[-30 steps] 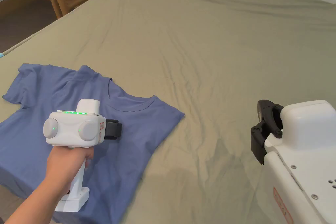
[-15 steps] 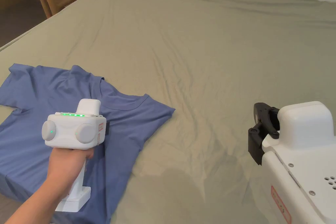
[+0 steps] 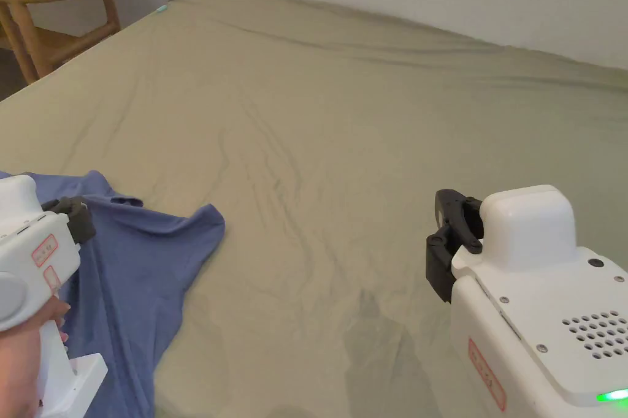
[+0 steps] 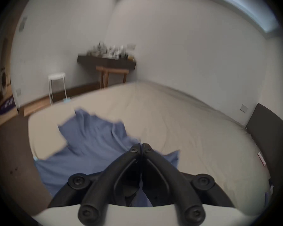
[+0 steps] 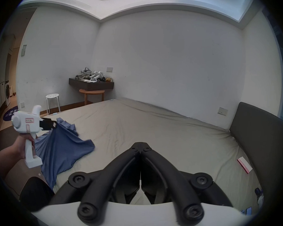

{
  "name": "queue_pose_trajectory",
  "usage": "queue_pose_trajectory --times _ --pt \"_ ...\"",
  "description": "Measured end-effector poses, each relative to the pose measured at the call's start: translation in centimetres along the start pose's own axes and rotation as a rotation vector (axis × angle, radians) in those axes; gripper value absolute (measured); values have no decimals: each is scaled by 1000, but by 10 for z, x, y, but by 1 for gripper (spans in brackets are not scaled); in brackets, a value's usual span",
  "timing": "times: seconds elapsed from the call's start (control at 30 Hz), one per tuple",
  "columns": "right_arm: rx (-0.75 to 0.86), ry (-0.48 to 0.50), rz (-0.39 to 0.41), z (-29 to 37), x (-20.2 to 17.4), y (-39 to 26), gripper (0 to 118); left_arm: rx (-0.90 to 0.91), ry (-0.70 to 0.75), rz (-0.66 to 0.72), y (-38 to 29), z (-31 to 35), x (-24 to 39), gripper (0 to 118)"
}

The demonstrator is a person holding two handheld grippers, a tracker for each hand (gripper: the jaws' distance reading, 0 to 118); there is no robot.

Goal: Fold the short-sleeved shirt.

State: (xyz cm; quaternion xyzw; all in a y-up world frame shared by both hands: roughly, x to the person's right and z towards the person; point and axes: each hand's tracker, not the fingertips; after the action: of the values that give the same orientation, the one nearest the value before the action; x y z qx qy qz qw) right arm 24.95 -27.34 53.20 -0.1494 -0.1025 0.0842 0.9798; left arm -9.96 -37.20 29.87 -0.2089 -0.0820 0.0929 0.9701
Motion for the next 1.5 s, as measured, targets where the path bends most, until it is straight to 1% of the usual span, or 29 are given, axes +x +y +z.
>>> queue_pose_trajectory --times 0.03,0.1,0.13,0.23,0.33,0.37,0.4,0.47,0.5,0.57,0.7,0.9,0.93,1.0,1.07,1.17,1.27,1.37,1.5 --pt "9 -5 -5 4 2 2 2 29 -19 14 11 12 1 0" --pt "26 -10 -19 11 5 5 2 73 -82 99 31 34 1 0" --pt "35 -12 -27 15 7 7 2 113 -76 111 41 42 -2 0" --pt "60 -18 -43 27 11 12 2 242 -78 31 75 74 7 0" --pt "89 -27 -43 40 15 15 2 356 -141 15 109 107 24 0" --pt "99 -32 -45 44 17 16 2 372 -177 -3 123 116 31 0" --pt "108 -37 -49 48 19 17 2 403 -182 -21 133 125 38 0" --pt "125 -47 -61 56 25 19 2 468 -151 -119 154 142 61 0" --pt "137 -57 -68 61 28 20 2 500 -166 -177 165 150 75 0" --pt "154 -75 -76 70 36 21 2 537 -243 -227 181 167 101 0" --pt "187 -135 -98 89 58 21 2 607 -337 -313 211 184 159 0" --pt "202 -273 -104 122 99 13 2 641 -498 -413 230 182 252 0" --pt "201 -302 -105 127 107 11 2 637 -520 -428 224 188 276 0" --pt "191 -346 -109 136 121 6 2 610 -574 -462 218 180 308 0" --pt "178 -387 -120 144 135 -1 2 545 -609 -515 207 164 340 0" --pt "150 -437 -145 148 156 -14 2 417 -629 -604 165 128 388 0" --pt "115 -470 -166 146 174 -30 2 265 -659 -691 103 80 435 0" --pt "65 -499 -175 140 189 -48 2 100 -671 -789 26 33 471 0" --pt "-6 -515 -189 128 206 -73 2 -128 -644 -939 -79 -18 498 0"
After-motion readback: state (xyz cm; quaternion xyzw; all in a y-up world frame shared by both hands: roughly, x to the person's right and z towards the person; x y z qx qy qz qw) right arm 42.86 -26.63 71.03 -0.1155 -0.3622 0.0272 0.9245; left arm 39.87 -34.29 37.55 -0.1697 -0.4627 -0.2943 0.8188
